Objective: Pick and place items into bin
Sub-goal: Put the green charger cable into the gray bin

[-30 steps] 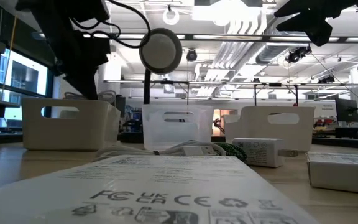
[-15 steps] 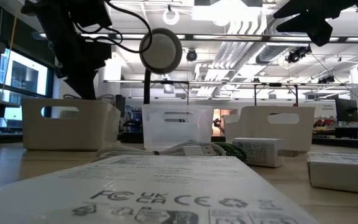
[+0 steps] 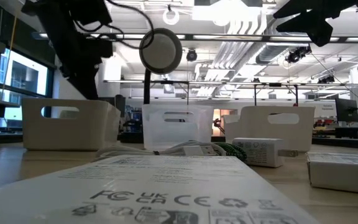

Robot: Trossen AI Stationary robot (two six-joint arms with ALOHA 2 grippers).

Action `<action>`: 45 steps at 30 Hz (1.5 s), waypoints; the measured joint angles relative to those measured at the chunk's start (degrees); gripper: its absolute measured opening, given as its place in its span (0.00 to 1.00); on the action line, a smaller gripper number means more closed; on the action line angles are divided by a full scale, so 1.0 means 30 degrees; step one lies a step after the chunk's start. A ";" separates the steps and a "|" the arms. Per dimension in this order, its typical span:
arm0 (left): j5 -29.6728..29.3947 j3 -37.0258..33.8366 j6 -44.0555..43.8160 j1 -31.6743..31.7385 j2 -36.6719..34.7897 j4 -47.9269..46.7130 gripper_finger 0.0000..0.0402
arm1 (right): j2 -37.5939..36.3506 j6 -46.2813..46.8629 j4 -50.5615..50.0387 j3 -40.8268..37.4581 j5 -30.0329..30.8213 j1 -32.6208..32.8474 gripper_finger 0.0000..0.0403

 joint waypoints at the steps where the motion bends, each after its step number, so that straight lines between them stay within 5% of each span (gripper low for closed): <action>1: 0.0356 0.0149 0.0757 -0.0079 -0.0103 0.0205 0.41 | 0.0000 0.0103 -0.0012 0.0000 0.0004 0.0000 0.39; 11: 0.3511 0.2862 0.9925 -0.2380 -0.0581 0.2968 0.36 | 0.0855 0.0464 -0.0133 0.0000 0.0225 0.0000 0.39; 18: 0.5571 0.3125 1.3148 -0.3847 -0.0293 0.6915 0.32 | 0.2153 0.0666 0.0188 0.0000 0.0173 0.0000 0.39; 28: 0.5733 0.3141 1.6741 -0.5444 0.3342 1.0477 0.32 | 0.2973 0.0067 0.1782 0.0000 -0.0276 0.0000 0.39; 32: 0.5733 0.4297 1.8293 -0.5381 0.4963 1.0662 0.32 | 0.2934 0.0106 0.2278 0.0000 -0.0670 0.0000 0.39; 45: 0.5261 0.9817 2.4391 -0.5371 0.9733 0.6580 0.32 | 0.0501 -0.0478 0.4591 0.0000 -0.6382 0.0007 0.39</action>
